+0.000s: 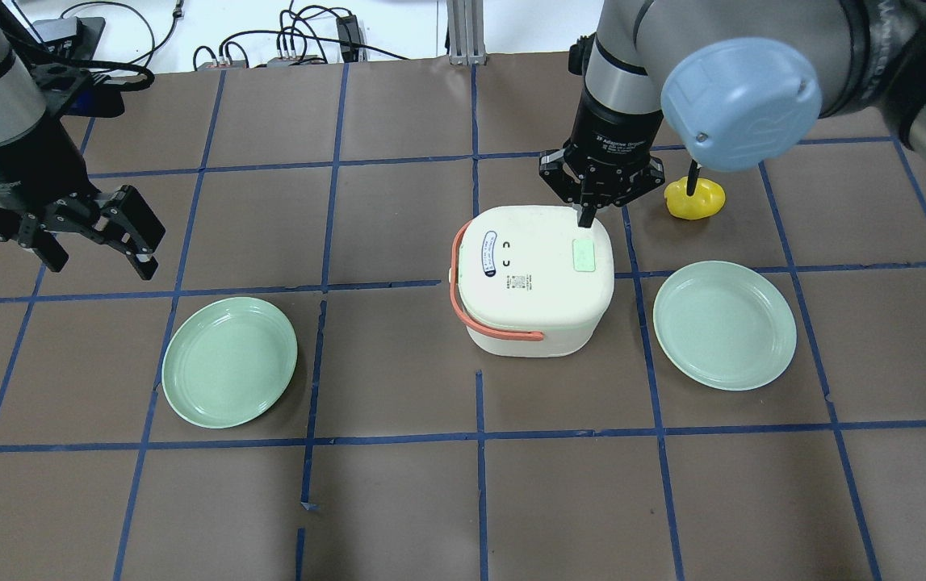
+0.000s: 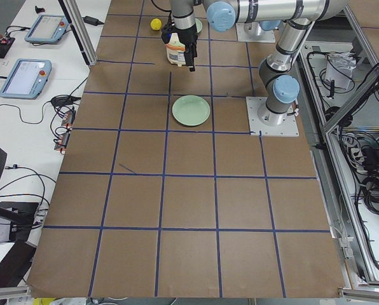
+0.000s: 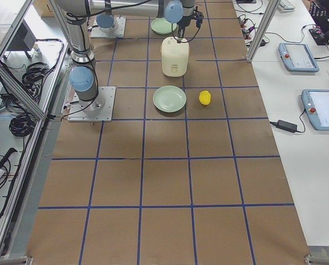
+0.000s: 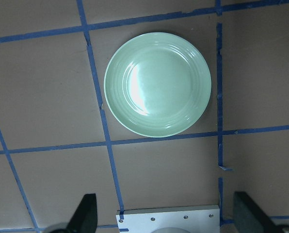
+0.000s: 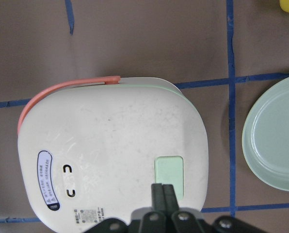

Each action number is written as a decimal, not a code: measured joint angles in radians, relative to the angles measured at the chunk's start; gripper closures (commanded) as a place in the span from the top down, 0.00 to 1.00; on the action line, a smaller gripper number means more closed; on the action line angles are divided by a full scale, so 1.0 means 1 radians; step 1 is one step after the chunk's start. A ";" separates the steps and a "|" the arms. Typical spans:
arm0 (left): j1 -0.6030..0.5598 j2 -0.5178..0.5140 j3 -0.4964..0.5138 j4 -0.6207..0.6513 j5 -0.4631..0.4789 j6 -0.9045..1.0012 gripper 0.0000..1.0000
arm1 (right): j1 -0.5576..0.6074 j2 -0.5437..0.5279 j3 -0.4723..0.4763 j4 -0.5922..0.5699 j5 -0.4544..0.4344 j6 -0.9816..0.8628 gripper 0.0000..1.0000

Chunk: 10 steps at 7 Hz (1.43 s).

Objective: Press rice cooker button
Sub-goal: 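Lower the right gripper and press down on the green button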

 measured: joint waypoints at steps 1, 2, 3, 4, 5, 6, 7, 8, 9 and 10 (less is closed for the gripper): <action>0.000 0.000 0.000 0.000 0.000 0.000 1.00 | -0.001 0.000 0.026 -0.024 0.000 0.000 0.06; 0.000 0.000 0.000 0.000 0.000 0.000 1.00 | -0.002 0.002 0.042 -0.035 0.000 -0.001 0.06; 0.000 0.000 0.000 0.000 0.000 0.000 1.00 | -0.004 0.006 0.053 -0.041 0.000 -0.002 0.06; 0.000 0.000 0.000 0.000 0.000 0.000 1.00 | -0.006 0.010 0.059 -0.045 0.001 -0.003 0.06; 0.000 0.000 0.000 0.000 0.000 0.000 1.00 | -0.006 0.012 0.065 -0.049 0.001 -0.003 0.06; 0.000 0.000 0.000 0.000 0.000 0.000 1.00 | -0.006 0.013 0.074 -0.056 0.001 -0.004 0.06; 0.000 0.000 0.000 0.000 0.000 0.000 1.00 | -0.007 0.014 0.086 -0.067 0.001 -0.005 0.06; 0.000 0.000 0.000 0.000 0.000 0.000 1.00 | -0.007 0.014 0.098 -0.084 0.000 -0.005 0.06; 0.000 0.000 0.000 0.000 0.000 0.000 1.00 | -0.006 0.014 0.105 -0.096 0.000 -0.004 0.07; 0.000 0.000 0.000 0.000 0.000 0.000 1.00 | -0.006 0.014 0.106 -0.102 -0.002 -0.002 0.21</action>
